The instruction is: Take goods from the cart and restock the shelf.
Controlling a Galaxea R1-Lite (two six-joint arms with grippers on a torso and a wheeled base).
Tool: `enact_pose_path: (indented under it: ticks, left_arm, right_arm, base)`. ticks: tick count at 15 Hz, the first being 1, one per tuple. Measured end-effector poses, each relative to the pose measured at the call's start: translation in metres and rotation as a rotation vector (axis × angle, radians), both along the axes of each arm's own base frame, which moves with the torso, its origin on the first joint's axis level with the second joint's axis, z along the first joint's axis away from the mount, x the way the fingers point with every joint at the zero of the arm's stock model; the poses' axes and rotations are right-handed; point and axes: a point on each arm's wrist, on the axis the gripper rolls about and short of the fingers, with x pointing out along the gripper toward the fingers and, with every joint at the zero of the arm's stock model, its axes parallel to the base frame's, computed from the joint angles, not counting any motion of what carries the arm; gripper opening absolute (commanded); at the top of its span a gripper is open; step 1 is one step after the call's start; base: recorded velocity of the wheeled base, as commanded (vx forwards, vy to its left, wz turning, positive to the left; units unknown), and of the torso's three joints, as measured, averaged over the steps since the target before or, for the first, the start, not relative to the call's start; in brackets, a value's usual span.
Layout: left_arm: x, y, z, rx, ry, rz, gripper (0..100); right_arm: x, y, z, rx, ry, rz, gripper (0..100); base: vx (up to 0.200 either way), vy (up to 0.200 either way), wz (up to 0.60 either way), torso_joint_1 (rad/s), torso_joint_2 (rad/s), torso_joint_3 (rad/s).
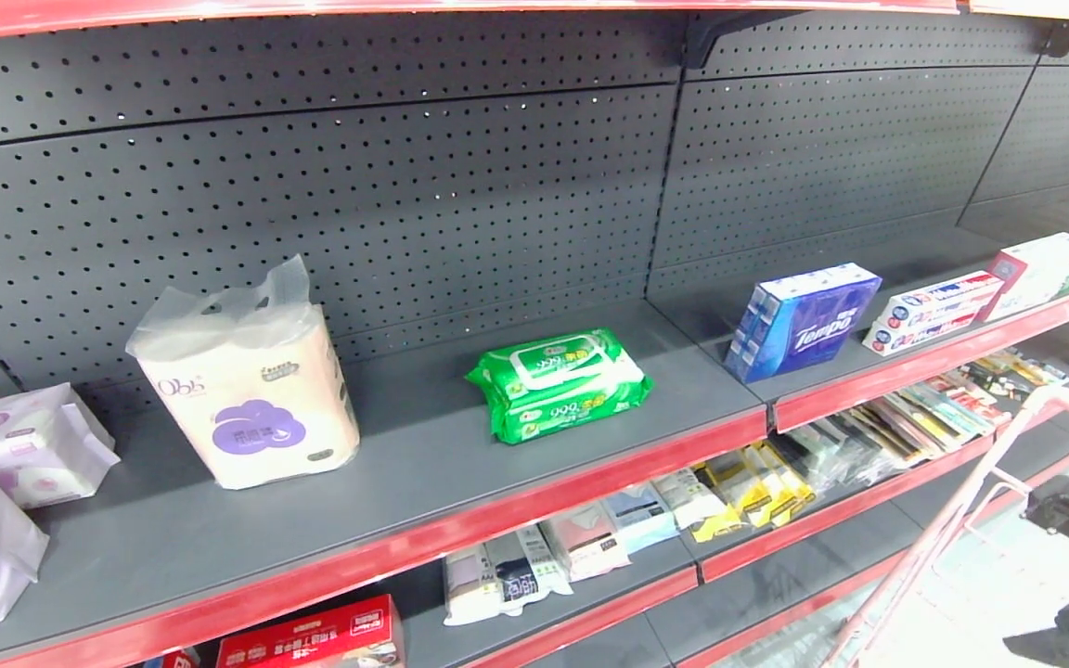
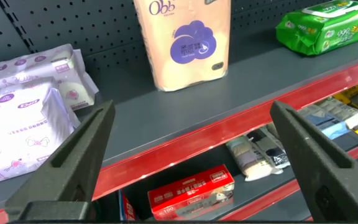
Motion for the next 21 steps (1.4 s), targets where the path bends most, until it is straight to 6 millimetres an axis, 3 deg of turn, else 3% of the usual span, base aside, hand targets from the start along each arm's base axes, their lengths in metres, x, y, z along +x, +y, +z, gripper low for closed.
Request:
enact_pose_path:
  ticks: [4,8,17,21]
  left_arm:
    - [0.000,0.000,0.000,0.000,0.000,0.000,100]
    - [0.000,0.000,0.000,0.000,0.000,0.000,100]
    - [0.000,0.000,0.000,0.000,0.000,0.000,100]
    - [0.000,0.000,0.000,-0.001,0.000,0.000,100]
  right_arm:
    - [0.014,-0.013,-0.031,-0.019,-0.009,0.014,100]
    - [0.013,-0.007,-0.053,0.013,0.045,0.037,100]
    - [0.012,0.004,-0.060,0.033,0.081,0.078,100]
    - [0.013,0.010,-0.060,0.035,0.086,0.104,100]
  base:
    - [0.000,0.000,0.00,0.000,0.00,0.000]
    - [0.000,0.000,0.00,0.000,0.00,0.000]
    - [0.000,0.000,0.00,-0.005,0.01,0.007]
    - [0.000,0.000,0.00,-0.119,0.28,0.148]
